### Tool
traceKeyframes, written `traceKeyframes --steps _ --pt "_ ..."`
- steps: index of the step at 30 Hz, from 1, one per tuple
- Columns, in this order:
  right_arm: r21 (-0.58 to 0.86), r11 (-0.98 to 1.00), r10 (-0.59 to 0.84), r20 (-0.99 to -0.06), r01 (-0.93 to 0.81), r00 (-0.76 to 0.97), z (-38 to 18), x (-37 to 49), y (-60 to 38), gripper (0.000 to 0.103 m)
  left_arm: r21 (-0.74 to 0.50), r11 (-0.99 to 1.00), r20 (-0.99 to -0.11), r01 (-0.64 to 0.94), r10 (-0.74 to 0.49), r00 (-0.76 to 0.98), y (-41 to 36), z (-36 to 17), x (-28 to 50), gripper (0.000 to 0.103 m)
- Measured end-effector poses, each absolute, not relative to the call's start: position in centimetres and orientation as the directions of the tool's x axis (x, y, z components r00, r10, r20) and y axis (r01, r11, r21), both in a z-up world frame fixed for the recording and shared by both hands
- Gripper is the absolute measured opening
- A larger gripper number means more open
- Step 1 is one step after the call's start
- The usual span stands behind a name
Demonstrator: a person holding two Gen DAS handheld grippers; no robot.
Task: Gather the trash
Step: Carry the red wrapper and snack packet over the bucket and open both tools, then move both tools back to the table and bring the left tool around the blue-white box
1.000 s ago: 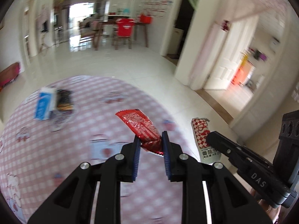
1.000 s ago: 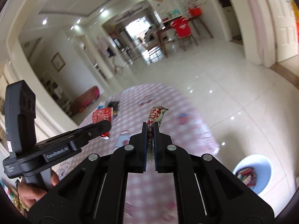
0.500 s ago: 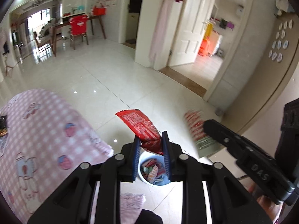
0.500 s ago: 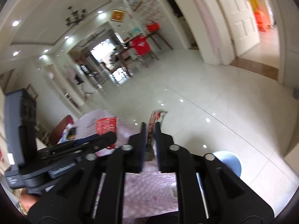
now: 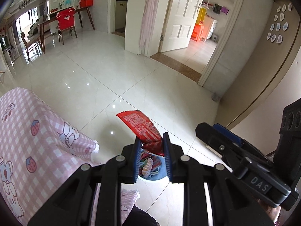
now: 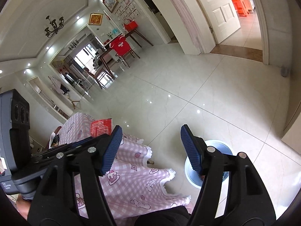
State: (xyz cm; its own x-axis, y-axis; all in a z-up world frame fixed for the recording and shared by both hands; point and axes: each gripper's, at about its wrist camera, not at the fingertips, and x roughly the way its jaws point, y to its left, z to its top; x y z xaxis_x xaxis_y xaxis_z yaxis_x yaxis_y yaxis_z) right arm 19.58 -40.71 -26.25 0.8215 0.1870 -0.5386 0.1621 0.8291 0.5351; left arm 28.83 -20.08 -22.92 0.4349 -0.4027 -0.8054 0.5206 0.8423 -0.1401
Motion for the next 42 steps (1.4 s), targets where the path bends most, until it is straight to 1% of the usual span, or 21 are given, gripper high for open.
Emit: traceKeyframes --steps 9,21,22,23,24,25,31,42 --pt "0.544 0.822 0.158 -0.504 0.170 0.849 -25.5 18.2 -41.4 0.065 -0.126 0.831 -0.818 0.542 -0.396 0.417 -21.4 -24.0 28.7 0.022" --pt "0.543 0.807 0.046 -0.449 0.232 0.892 -24.8 16.0 -44.0 0.066 -0.150 0.794 -0.817 0.590 -0.435 0.378 -24.7 -24.2 29.4 0.024" --pt "0.543 0.805 0.036 -0.446 0.239 0.894 -24.8 15.9 -44.3 0.067 -0.164 0.791 -0.818 0.590 -0.443 0.367 -24.8 -24.3 29.5 0.034" --pt "0.543 0.804 0.030 -0.445 0.243 0.895 -24.8 15.8 -44.4 0.067 -0.174 0.791 -0.820 0.586 -0.446 0.359 -24.8 -24.5 29.6 0.062" --pt "0.543 0.803 0.025 -0.444 0.247 0.896 -24.9 15.7 -44.4 0.068 -0.183 0.794 -0.821 0.579 -0.448 0.355 -24.8 -24.6 29.8 0.074" --pt "0.544 0.800 0.019 -0.444 0.253 0.896 -24.9 15.7 -44.6 0.068 -0.188 0.801 -0.815 0.568 -0.450 0.365 -24.6 -24.6 29.8 0.079" --pt "0.547 0.796 0.023 -0.454 0.259 0.891 -25.3 15.7 -44.7 0.068 -0.194 0.812 -0.815 0.550 -0.446 0.371 -23.6 -24.4 29.7 0.079" --pt "0.527 0.820 0.054 -0.456 0.221 0.888 -24.2 16.0 -42.1 0.068 -0.194 0.833 -0.787 0.517 -0.448 0.425 -20.0 -22.3 28.7 0.079"
